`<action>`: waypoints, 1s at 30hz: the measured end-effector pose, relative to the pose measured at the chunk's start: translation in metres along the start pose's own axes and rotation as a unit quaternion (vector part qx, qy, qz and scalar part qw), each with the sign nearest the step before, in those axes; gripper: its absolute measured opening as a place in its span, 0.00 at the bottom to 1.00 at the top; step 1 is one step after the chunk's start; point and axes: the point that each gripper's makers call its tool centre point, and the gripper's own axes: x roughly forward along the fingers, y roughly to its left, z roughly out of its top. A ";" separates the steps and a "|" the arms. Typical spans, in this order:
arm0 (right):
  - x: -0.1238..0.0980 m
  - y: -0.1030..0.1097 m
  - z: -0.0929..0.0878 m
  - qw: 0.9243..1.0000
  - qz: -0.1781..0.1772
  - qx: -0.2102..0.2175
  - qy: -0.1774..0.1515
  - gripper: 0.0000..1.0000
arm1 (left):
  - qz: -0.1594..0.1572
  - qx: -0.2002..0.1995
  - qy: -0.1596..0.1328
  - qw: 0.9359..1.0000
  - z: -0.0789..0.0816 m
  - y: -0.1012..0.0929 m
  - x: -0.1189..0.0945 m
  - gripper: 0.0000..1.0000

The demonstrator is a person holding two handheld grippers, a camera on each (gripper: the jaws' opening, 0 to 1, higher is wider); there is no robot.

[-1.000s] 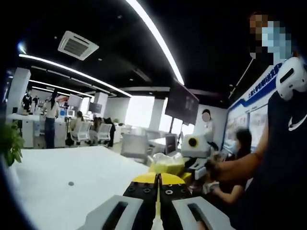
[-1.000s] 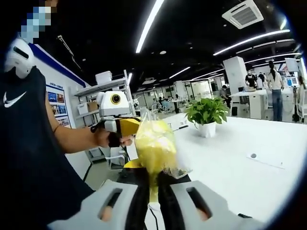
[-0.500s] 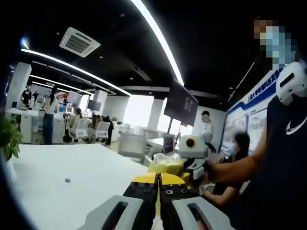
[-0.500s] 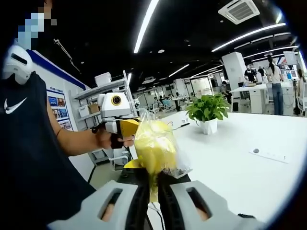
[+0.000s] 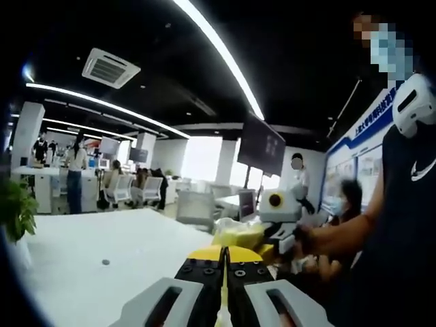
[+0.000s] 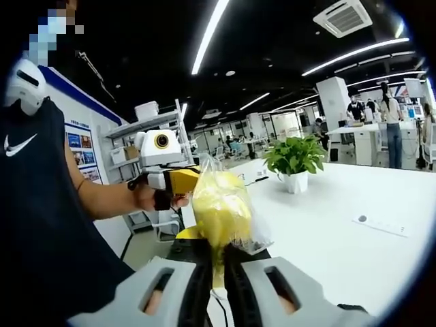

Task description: Compare the silicone blocks by pressing each to a similar depth, holding the contact briefly, and releasing to observe deformation and rebound differences across the visible hardness samples.

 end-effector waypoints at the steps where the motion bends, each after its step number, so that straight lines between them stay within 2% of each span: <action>1: 0.000 0.000 0.000 1.000 0.000 -0.002 0.000 0.00 | 0.001 -0.002 0.000 1.000 0.000 0.000 0.000 0.00; 8: -0.002 -0.002 -0.001 1.000 0.000 -0.016 0.005 0.00 | 0.004 -0.008 0.000 1.000 -0.003 0.000 0.000 0.00; 14: -0.002 -0.002 -0.002 1.000 -0.003 -0.010 0.000 0.00 | 0.005 0.015 -0.003 1.000 -0.002 -0.003 0.002 0.00; 17: -0.004 0.000 -0.001 1.000 0.000 -0.006 -0.005 0.01 | 0.001 0.006 -0.002 1.000 -0.001 -0.004 0.002 0.00; 19: -0.006 0.001 0.000 1.000 0.002 -0.010 -0.008 0.01 | -0.010 -0.022 -0.003 1.000 0.000 -0.009 0.001 0.00; 21: -0.005 0.001 0.001 1.000 -0.002 -0.021 -0.012 0.02 | -0.007 -0.017 -0.005 1.000 0.001 -0.006 0.001 0.00; 25: -0.005 0.001 0.002 1.000 0.000 -0.013 -0.020 0.04 | -0.006 -0.013 -0.007 1.000 0.003 -0.007 0.002 0.00; 30: -0.005 -0.002 0.006 0.999 -0.007 -0.035 -0.031 0.07 | 0.002 -0.013 -0.013 1.000 0.006 -0.007 0.002 0.00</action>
